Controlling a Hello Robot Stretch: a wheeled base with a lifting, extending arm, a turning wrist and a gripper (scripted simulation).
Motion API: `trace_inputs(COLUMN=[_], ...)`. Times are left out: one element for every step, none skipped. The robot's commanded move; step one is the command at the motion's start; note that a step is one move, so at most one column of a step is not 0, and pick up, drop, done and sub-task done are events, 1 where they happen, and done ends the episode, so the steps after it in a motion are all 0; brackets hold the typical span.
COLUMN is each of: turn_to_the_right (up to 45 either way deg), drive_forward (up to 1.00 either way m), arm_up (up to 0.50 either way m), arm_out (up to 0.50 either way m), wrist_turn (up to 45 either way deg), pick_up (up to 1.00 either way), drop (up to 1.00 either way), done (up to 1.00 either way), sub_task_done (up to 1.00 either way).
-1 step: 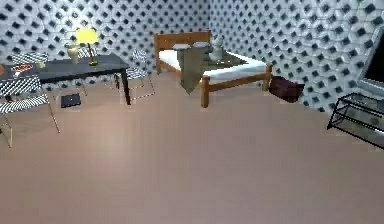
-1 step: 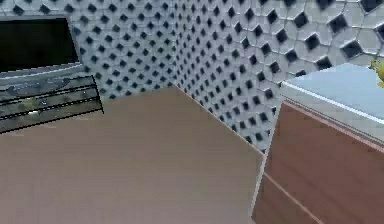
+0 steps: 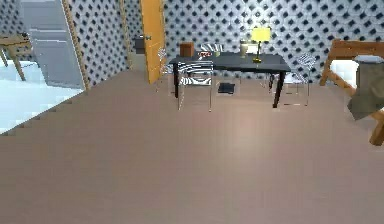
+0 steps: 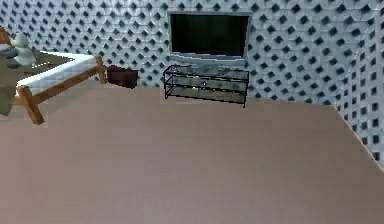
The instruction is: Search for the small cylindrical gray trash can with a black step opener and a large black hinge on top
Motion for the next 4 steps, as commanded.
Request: trace_inputs(turn_to_the_right=[-21.0, 0.0, 0.0, 0.0], drive_forward=[0.0, 1.0, 1.0, 1.0], arm_up=[0.0, 0.0, 0.0, 0.0], arm_out=[0.0, 0.0, 0.0, 0.0], wrist_turn=[0.0, 0.0, 0.0, 0.0], pick_up=[0.0, 0.0, 0.0, 0.0], drop=[0.0, 0.0, 0.0, 0.0], done=[0.0, 0.0, 0.0, 0.0], sub_task_done=[0.0, 0.0, 0.0, 0.0])
